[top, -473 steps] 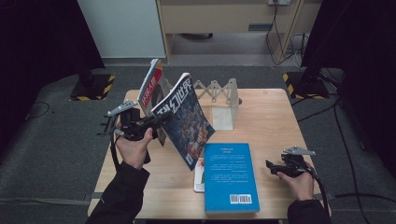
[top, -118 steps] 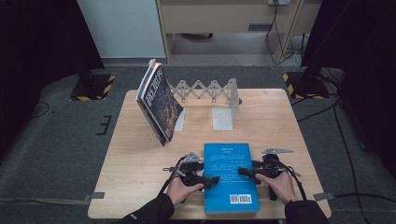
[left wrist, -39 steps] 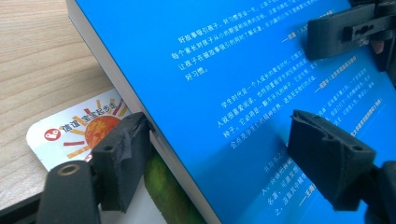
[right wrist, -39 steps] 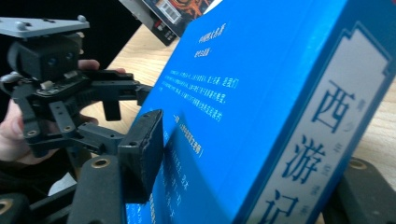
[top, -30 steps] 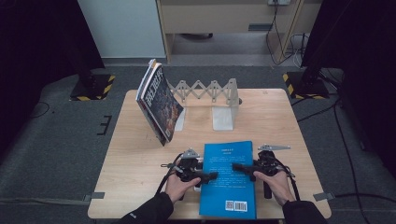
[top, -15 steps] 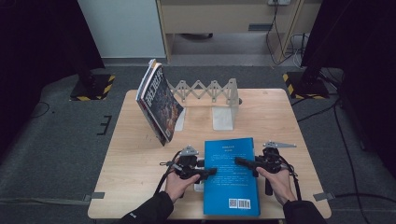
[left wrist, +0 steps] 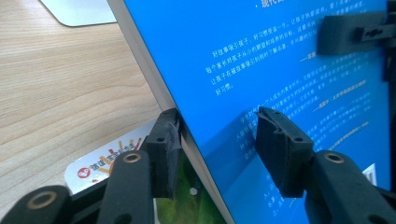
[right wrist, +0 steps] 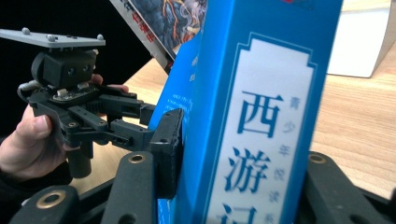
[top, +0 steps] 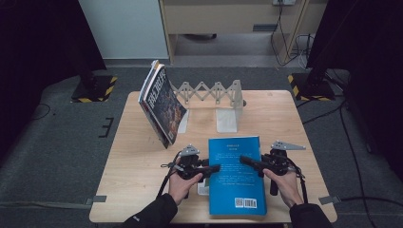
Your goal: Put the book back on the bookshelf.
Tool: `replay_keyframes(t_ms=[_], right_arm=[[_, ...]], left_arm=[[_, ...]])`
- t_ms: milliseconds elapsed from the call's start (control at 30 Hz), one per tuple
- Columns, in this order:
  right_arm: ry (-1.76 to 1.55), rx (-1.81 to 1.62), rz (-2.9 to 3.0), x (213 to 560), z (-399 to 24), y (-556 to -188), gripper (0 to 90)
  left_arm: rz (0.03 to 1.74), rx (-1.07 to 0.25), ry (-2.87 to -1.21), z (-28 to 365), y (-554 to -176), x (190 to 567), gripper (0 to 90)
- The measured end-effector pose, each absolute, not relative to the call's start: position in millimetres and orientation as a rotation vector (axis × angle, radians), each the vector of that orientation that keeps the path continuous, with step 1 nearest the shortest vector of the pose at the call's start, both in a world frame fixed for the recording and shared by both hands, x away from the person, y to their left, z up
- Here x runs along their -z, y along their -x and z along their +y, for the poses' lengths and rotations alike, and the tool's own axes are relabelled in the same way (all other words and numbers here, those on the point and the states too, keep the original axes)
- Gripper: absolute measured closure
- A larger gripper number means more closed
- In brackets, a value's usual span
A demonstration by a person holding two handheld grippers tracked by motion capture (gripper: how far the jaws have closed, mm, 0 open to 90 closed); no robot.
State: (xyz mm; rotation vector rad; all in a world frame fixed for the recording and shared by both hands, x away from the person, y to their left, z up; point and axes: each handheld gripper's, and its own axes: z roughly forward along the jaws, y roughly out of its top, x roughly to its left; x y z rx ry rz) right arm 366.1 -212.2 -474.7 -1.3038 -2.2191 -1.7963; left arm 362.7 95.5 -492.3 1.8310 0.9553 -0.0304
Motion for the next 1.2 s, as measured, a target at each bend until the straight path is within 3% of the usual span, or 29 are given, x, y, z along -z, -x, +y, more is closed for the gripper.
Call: replay_keyframes(t_ms=[333,533,1200], right_arm=[[1.257,1.745,-2.183,479.7,-204.9,-366.6,46.0],[1.335,1.715,-2.133,481.7,-206.5,-367.5,55.6],[1.388,1.678,-2.052,476.0,-207.8,-366.3,61.5]], left_arm=[[0.918,0.052,-1.830,90.8,-358.7,490.1,52.9],[0.913,0.049,-1.829,90.2,-358.3,490.2,52.9],[0.892,0.058,-1.843,92.0,-361.6,494.0,48.7]])
